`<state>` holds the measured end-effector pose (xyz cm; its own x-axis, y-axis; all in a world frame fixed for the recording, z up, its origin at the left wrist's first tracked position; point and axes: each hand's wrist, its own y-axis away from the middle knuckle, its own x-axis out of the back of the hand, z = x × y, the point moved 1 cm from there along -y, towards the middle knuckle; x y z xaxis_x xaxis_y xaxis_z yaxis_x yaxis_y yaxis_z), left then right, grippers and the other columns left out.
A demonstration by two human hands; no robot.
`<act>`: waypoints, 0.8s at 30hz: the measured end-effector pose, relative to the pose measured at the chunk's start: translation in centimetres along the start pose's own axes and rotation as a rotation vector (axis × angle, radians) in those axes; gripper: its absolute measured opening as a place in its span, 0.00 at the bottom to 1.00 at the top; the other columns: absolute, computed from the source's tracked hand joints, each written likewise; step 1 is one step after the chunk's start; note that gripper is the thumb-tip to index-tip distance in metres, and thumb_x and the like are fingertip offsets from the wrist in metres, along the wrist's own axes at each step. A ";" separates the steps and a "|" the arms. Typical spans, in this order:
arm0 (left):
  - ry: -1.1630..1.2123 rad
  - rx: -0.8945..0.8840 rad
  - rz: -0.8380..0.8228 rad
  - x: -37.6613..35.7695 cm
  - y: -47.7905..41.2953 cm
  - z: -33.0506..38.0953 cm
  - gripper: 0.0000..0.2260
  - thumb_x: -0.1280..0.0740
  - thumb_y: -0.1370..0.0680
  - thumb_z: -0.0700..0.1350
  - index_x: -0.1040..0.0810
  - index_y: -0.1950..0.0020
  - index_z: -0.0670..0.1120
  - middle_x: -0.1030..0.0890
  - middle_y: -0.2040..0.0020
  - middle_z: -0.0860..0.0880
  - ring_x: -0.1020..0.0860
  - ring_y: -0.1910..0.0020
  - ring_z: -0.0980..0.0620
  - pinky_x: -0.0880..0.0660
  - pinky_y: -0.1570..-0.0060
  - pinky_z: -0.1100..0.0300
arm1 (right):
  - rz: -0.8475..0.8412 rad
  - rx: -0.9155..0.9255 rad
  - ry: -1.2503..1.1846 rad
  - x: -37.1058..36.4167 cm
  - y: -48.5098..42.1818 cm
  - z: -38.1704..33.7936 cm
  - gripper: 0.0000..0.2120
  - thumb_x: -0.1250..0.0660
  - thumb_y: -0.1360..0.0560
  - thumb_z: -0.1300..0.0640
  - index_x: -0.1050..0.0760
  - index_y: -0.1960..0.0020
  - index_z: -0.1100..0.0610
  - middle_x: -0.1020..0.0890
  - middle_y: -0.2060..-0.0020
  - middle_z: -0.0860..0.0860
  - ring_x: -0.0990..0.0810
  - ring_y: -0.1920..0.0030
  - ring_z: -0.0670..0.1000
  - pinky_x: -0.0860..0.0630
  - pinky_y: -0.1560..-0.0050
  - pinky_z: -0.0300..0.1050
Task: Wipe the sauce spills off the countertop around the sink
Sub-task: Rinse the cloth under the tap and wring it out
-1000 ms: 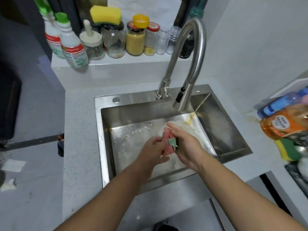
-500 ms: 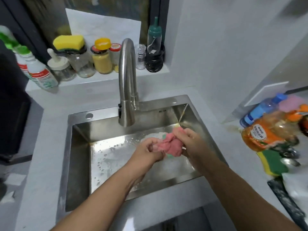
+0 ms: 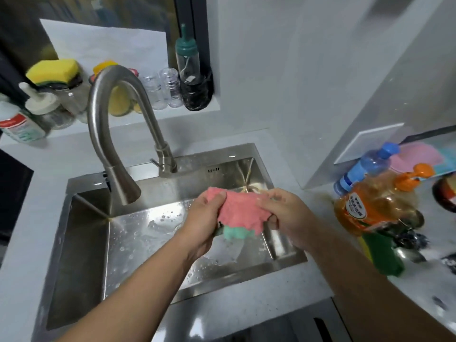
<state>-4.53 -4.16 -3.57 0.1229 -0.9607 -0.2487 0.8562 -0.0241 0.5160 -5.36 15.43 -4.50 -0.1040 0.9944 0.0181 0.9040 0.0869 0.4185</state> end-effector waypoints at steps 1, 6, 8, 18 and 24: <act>-0.012 0.002 0.000 -0.2 -0.2 0.0 0.09 0.37 0.16 0.45 0.21 0.45 0.41 0.15 0.56 0.42 0.17 0.61 0.48 0.22 0.67 0.59 | 0.061 0.019 0.091 0.2 -0.3 0.2 0.04 0.26 0.25 0.53 0.18 0.57 0.51 0.19 0.69 0.55 0.24 0.70 0.51 0.26 0.65 0.51; 0.031 0.054 -0.106 -1.0 -1.1 0.1 0.11 0.36 0.17 0.47 0.20 0.43 0.40 0.14 0.48 0.39 0.16 0.50 0.42 0.21 0.47 0.48 | -0.053 -0.115 -0.230 0.2 -0.6 1.5 0.19 0.27 0.24 0.51 0.24 0.46 0.68 0.17 0.50 0.67 0.16 0.50 0.63 0.18 0.46 0.59; 0.044 0.076 -0.123 -0.8 -1.7 0.1 0.10 0.35 0.17 0.45 0.20 0.42 0.39 0.15 0.47 0.39 0.16 0.49 0.43 0.20 0.47 0.48 | -0.082 -0.158 -0.352 0.4 -0.6 1.7 0.15 0.30 0.21 0.59 0.25 0.40 0.69 0.17 0.47 0.67 0.15 0.50 0.61 0.18 0.49 0.57; -0.229 0.094 -0.048 -6.2 -2.3 -2.5 0.20 0.40 0.17 0.57 0.19 0.52 0.41 0.16 0.61 0.41 0.19 0.70 0.49 0.19 0.63 0.49 | 0.325 0.016 0.085 0.0 -0.7 2.8 0.09 0.32 0.20 0.57 0.17 0.57 0.47 0.13 0.58 0.48 0.15 0.55 0.47 0.20 0.55 0.42; -0.095 0.244 -0.158 -9.8 -3.3 -3.6 0.28 0.48 0.17 0.65 0.15 0.43 0.48 0.20 0.63 0.48 0.21 0.62 0.50 0.20 0.44 0.43 | 0.207 -0.081 -0.180 2.9 -0.5 3.4 0.06 0.33 0.18 0.61 0.19 0.44 0.57 0.13 0.52 0.59 0.12 0.59 0.54 0.17 0.66 0.50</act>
<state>-6.72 6.29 -5.78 -0.0594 -0.9613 -0.2691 0.7140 -0.2293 0.6615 -4.73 18.48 -7.78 0.1614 0.9858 -0.0472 0.8616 -0.1174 0.4939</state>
